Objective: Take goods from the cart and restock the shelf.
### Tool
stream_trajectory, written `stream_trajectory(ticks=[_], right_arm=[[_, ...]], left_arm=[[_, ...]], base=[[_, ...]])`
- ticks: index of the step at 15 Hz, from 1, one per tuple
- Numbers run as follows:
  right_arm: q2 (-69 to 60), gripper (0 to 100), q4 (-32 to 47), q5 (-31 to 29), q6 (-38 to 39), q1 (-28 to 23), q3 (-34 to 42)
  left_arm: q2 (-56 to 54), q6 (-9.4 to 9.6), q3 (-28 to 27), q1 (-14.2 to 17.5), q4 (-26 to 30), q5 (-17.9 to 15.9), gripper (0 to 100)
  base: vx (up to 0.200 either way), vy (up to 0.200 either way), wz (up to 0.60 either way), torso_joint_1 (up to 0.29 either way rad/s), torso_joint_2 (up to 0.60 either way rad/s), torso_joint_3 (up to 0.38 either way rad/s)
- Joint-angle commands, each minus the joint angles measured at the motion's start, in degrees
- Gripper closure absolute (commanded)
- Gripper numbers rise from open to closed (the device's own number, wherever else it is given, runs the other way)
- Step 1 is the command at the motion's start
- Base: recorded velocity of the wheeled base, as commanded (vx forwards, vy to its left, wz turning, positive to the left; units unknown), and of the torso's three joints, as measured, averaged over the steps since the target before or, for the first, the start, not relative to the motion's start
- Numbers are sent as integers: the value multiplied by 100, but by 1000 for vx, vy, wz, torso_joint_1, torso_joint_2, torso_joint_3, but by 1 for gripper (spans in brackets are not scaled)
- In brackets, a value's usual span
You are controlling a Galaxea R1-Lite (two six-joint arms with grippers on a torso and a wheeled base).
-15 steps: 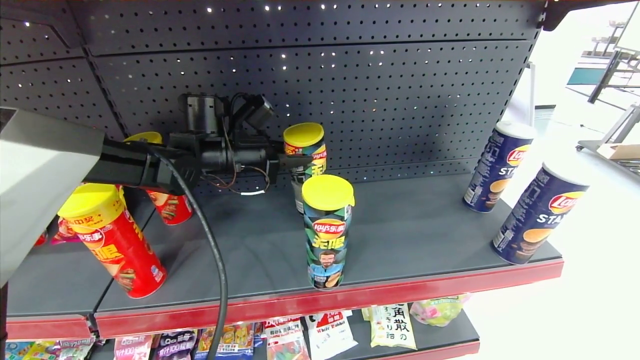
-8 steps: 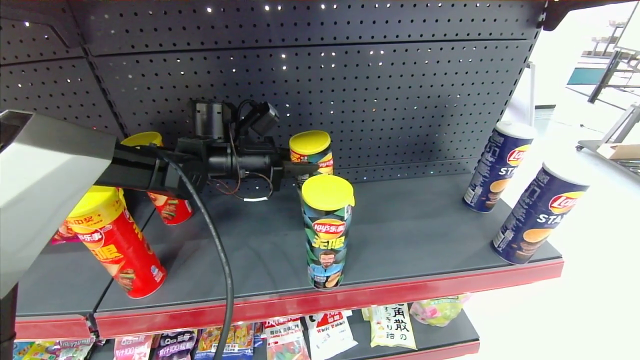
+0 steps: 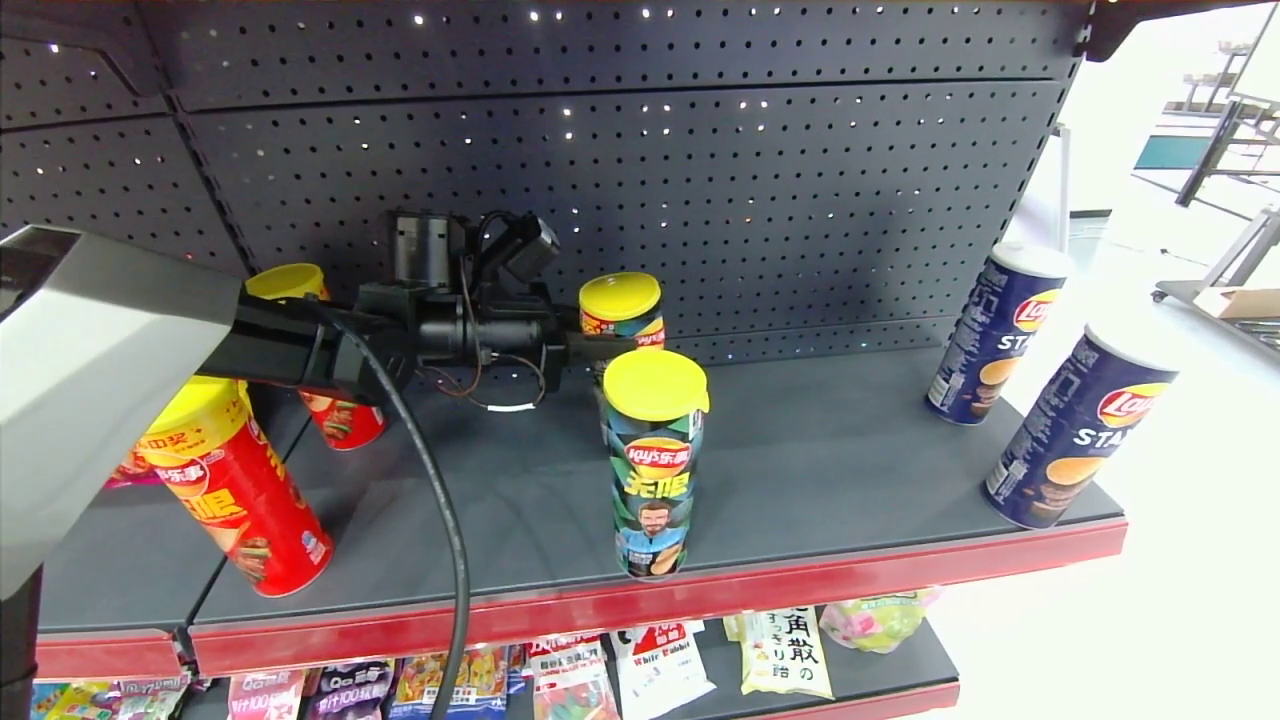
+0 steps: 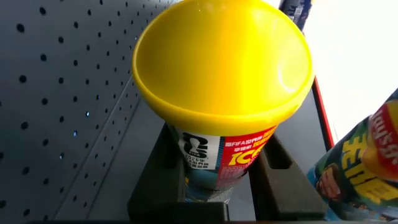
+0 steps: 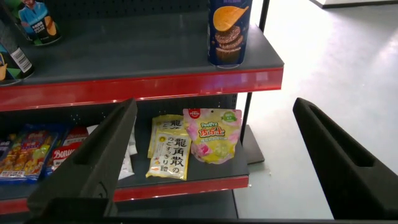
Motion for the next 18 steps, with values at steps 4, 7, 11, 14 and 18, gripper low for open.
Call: stream_trajectory(ticks=[4,7,11,14,18], right_arm=[[9,0,-1,7,-1,-1,1],[9,0,-1,7,-1,-1,1],[9,0,-1,7,-1,-1,1],[9,0,-1,-2,-1,-1,1],[9,0,-1,7,-1,-1,1]], left_arm=[[24,144,121,8,-3,7,100],[24,302,235,26,6,7,0],[-2,276,253,61,6,7,0],[-275,276,429,114,164,42,0],[-908,276,1018,237,454,209,0]], base=[[0,0,0,0,0,0],[0,0,0,0,0,0],[0,0,0,0,0,0],[0,0,0,0,0,0],[0,0,0,0,0,0]])
